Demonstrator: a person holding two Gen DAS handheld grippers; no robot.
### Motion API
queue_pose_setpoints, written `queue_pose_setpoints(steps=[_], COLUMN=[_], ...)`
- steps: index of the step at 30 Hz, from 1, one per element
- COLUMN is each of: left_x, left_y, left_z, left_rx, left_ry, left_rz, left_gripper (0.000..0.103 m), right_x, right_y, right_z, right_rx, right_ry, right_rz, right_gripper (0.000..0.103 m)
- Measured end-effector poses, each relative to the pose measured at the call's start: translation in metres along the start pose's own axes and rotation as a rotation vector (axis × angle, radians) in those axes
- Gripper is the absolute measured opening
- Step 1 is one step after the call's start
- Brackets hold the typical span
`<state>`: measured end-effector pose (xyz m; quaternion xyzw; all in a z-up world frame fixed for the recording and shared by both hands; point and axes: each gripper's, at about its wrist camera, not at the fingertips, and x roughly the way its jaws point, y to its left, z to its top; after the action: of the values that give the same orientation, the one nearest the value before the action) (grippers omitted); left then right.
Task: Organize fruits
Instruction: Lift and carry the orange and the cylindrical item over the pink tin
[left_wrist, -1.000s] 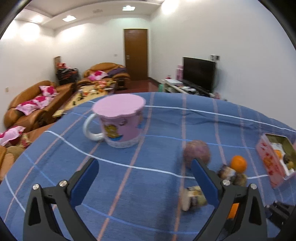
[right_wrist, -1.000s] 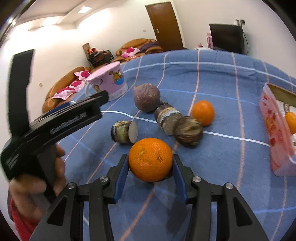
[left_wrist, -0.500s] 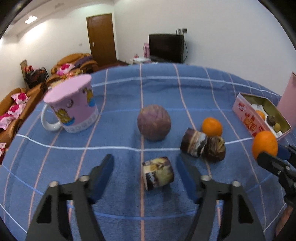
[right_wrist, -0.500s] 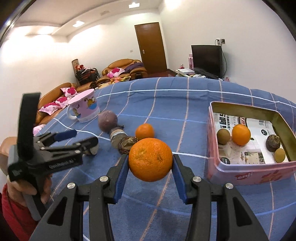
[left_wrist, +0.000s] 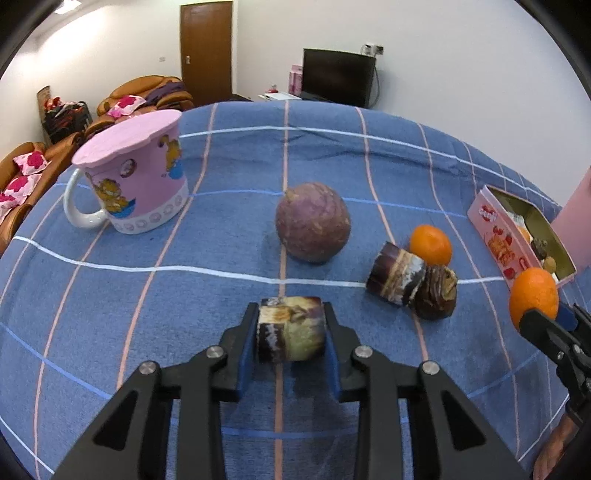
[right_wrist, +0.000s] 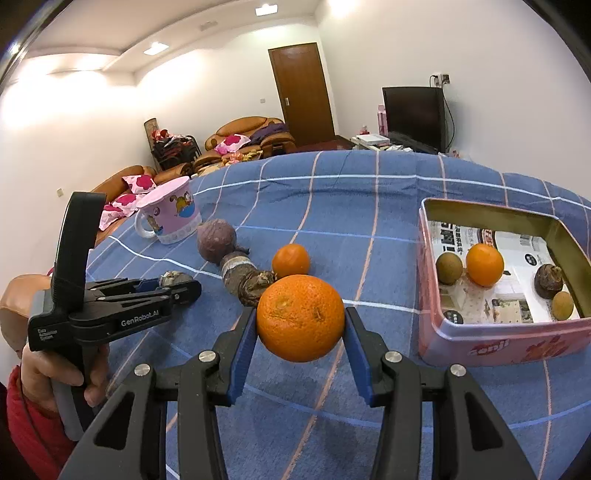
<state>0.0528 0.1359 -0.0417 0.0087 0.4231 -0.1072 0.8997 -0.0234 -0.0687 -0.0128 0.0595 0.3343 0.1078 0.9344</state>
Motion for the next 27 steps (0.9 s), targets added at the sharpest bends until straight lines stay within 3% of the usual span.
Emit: queue_pose_setpoints(steps=[7, 10, 15, 27], left_x=[-0.031, -0.04, -0.047, -0.048], left_y=[0.01, 0.007, -0.012, -0.072], left_z=[0.006, 0.005, 0.006, 0.001], left_rx=[-0.09, -0.117, -0.077, -0.04], left_ry=[-0.212, -0.269, -0.319, -0.355], left_rz=[0.098, 0.121, 0.198, 0.237], left_gripper=[0.033, 0.033, 0.033, 0.033], right_x=[-0.016, -0.022, -0.023, -0.025], right_y=[0.001, 0.004, 0.005, -0.012], right_z=[0.007, 0.009, 0.012, 0.012], right_rx=[-0.043, -0.087, -0.138, -0.142], right_ry=[-0.106, -0.16, -0.193, -0.202], right_rz=[-0.039, -0.082, -0.121, -0.149], right_gripper=[0.049, 0.049, 0.049, 0.049])
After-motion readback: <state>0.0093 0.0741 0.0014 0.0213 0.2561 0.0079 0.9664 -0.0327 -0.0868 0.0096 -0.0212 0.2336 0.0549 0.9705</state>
